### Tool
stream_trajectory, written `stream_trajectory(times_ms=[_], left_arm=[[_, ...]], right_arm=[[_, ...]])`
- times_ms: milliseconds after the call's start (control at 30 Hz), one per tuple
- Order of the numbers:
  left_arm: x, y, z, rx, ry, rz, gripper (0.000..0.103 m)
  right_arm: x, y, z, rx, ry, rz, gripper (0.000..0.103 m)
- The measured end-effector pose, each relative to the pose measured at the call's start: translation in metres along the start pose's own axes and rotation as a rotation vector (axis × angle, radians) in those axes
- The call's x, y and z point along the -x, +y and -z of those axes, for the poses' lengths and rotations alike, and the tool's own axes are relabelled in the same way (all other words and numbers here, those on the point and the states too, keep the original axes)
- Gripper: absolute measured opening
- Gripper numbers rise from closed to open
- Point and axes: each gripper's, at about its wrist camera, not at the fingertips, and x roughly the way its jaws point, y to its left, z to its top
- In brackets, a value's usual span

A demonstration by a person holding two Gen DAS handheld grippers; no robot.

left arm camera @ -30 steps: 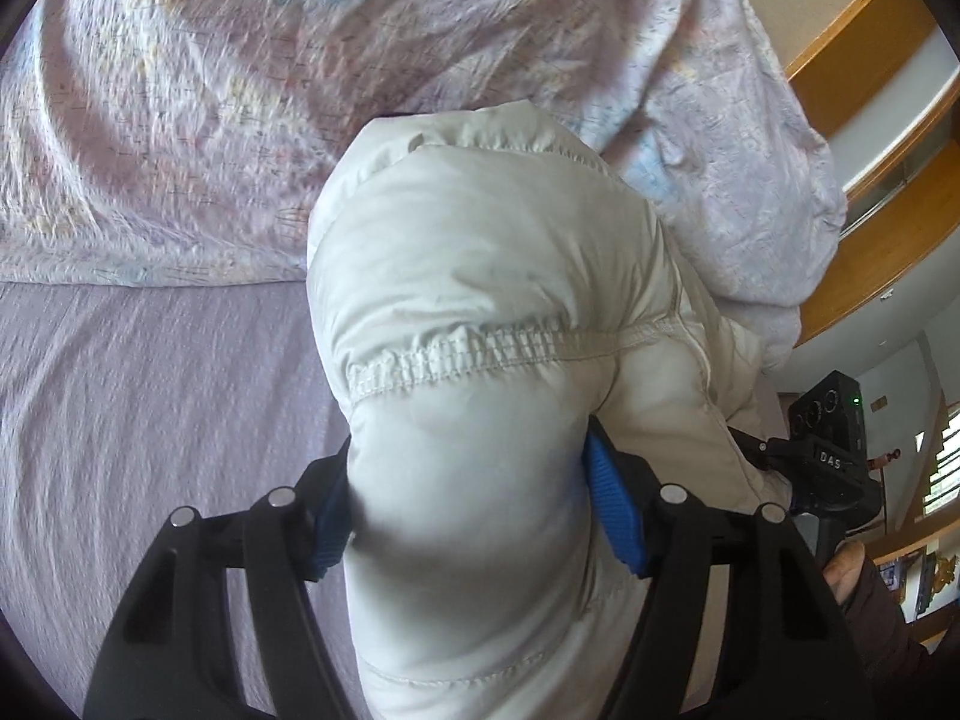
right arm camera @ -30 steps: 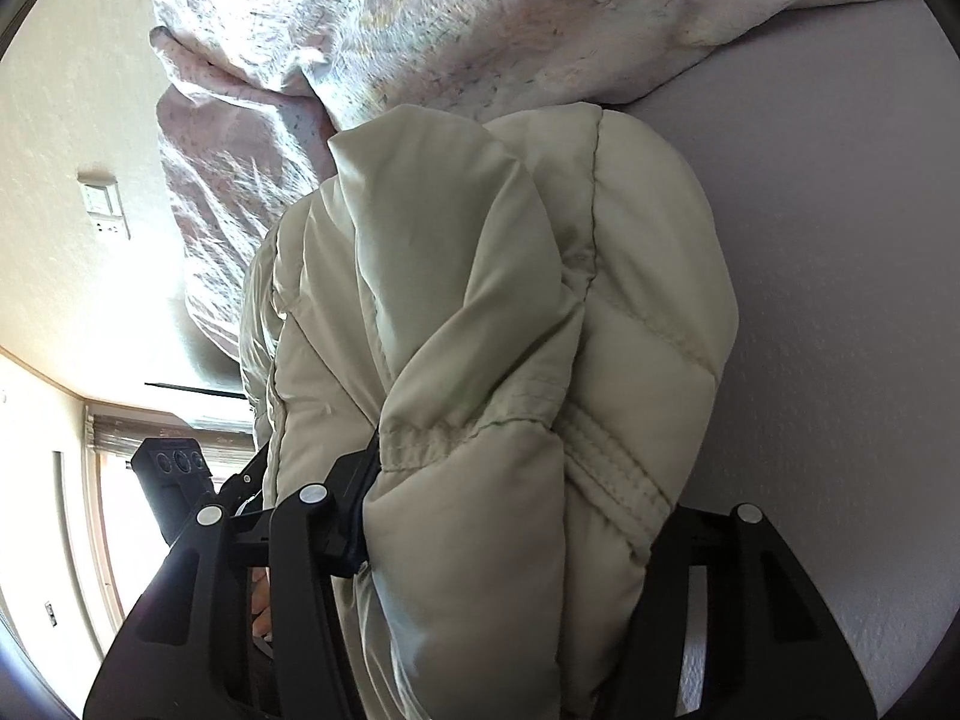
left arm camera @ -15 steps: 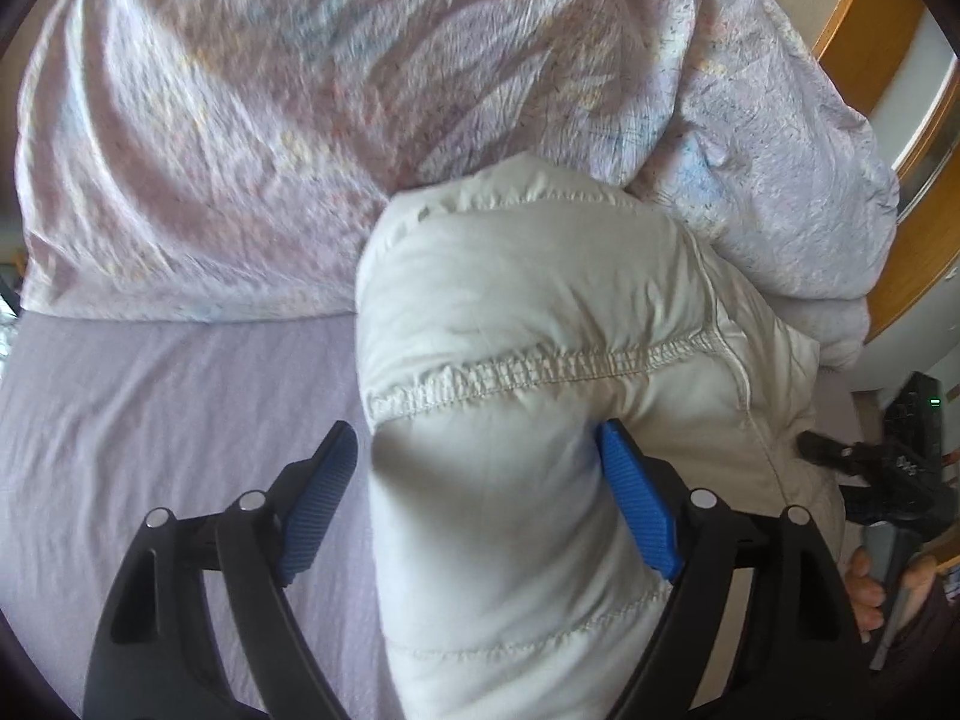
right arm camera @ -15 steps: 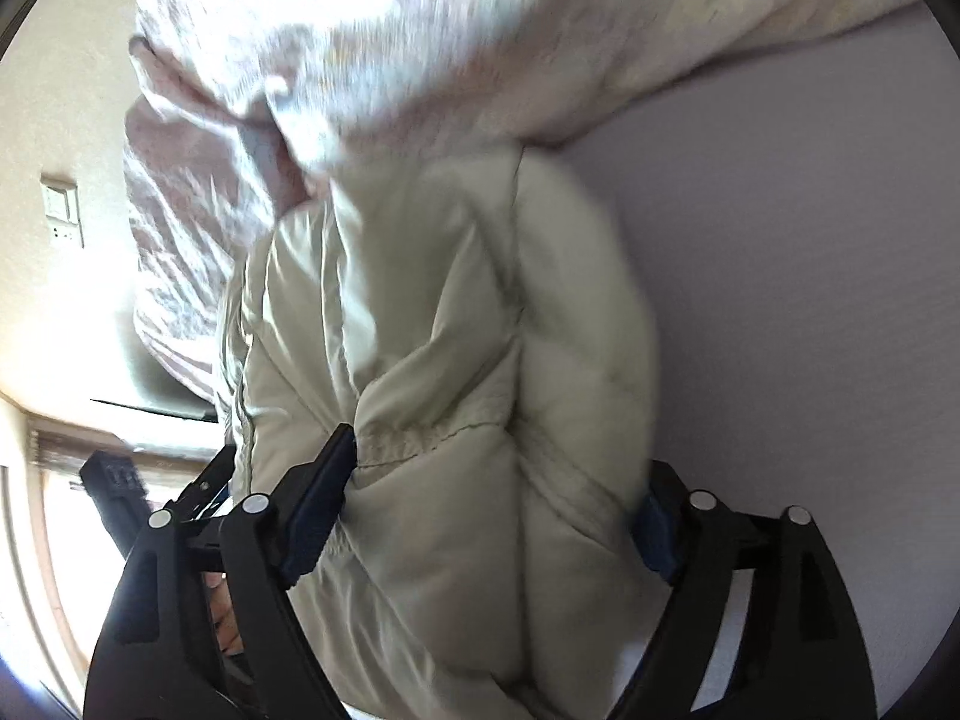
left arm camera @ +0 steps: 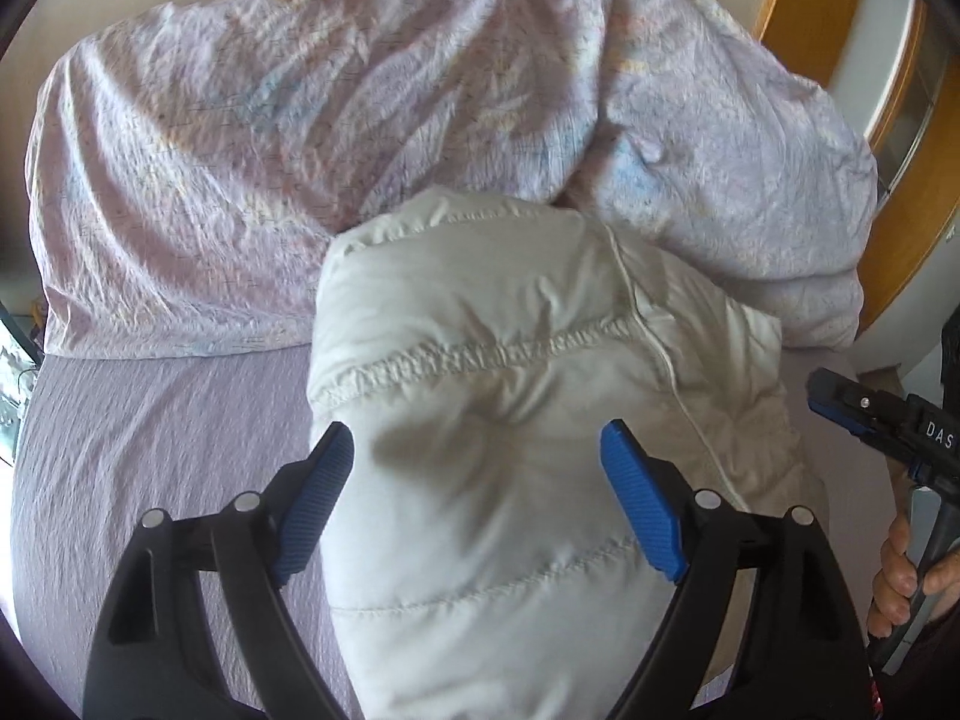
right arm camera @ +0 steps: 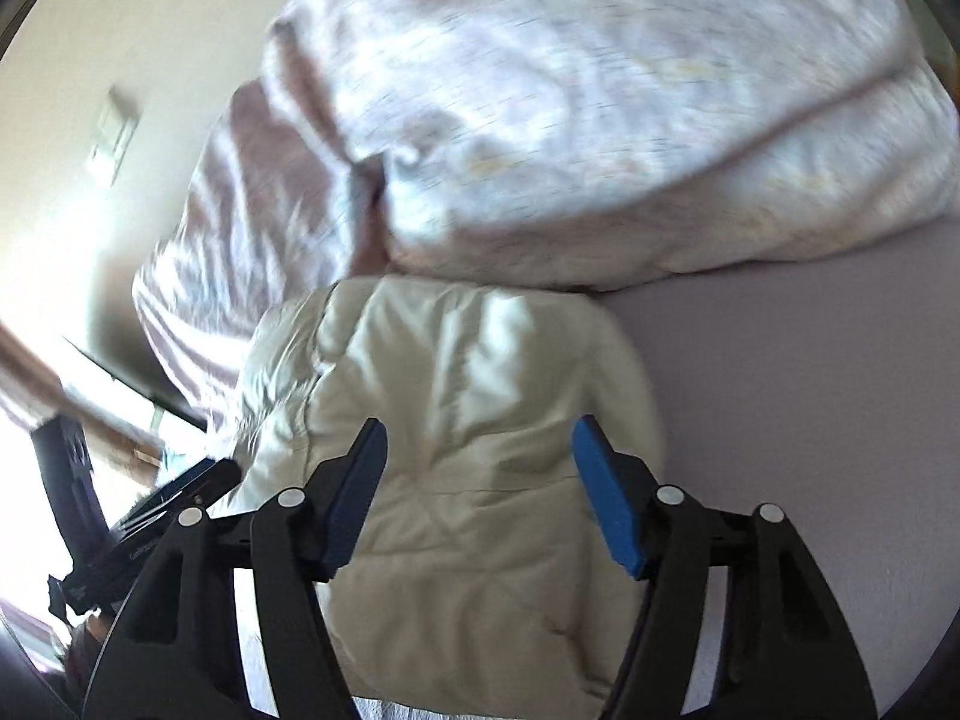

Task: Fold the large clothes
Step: 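Set the jacket bundle down on the sheet and open both tools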

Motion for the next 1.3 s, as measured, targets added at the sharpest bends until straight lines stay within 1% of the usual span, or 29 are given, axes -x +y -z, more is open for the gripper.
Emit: stream_trajectory(times_ms=[67, 133, 167, 233, 300, 533, 867, 1067, 1300], left_arm=[[-0.007, -0.003, 0.003, -0.006, 0.021, -0.007, 0.085], [-0.012, -0.004, 0.007, -0.012, 0.023, -0.018, 0.089], [-0.013, -0.004, 0.008, -0.014, 0.025, -0.02, 0.09], [-0.017, -0.003, 0.009, -0.016, 0.035, -0.02, 0.094], [-0.021, -0.002, 0.01, -0.018, 0.043, -0.012, 0.097], [-0.032, 0.001, 0.014, -0.011, 0.055, 0.005, 0.101], [-0.041, 0.004, 0.015, -0.011, 0.062, 0.002, 0.101], [-0.044, 0.005, 0.015, -0.01, 0.055, -0.001, 0.101], [-0.045, 0.005, 0.013, -0.006, 0.047, -0.015, 0.101]], right_arm=[[-0.007, 0.007, 0.005, 0.029, 0.018, 0.013, 0.064], [-0.016, 0.012, 0.012, 0.046, 0.033, 0.038, 0.064], [-0.028, 0.02, 0.013, 0.05, 0.039, 0.056, 0.064], [-0.037, 0.018, 0.021, 0.067, 0.068, 0.115, 0.064], [-0.043, 0.017, 0.028, 0.078, 0.087, 0.135, 0.064], [-0.061, 0.006, 0.037, 0.04, 0.081, 0.118, 0.064], [-0.064, 0.007, 0.035, 0.022, 0.065, 0.132, 0.064], [-0.076, 0.009, 0.033, 0.012, 0.066, 0.133, 0.064], [-0.077, 0.008, 0.035, 0.013, 0.058, 0.142, 0.064]])
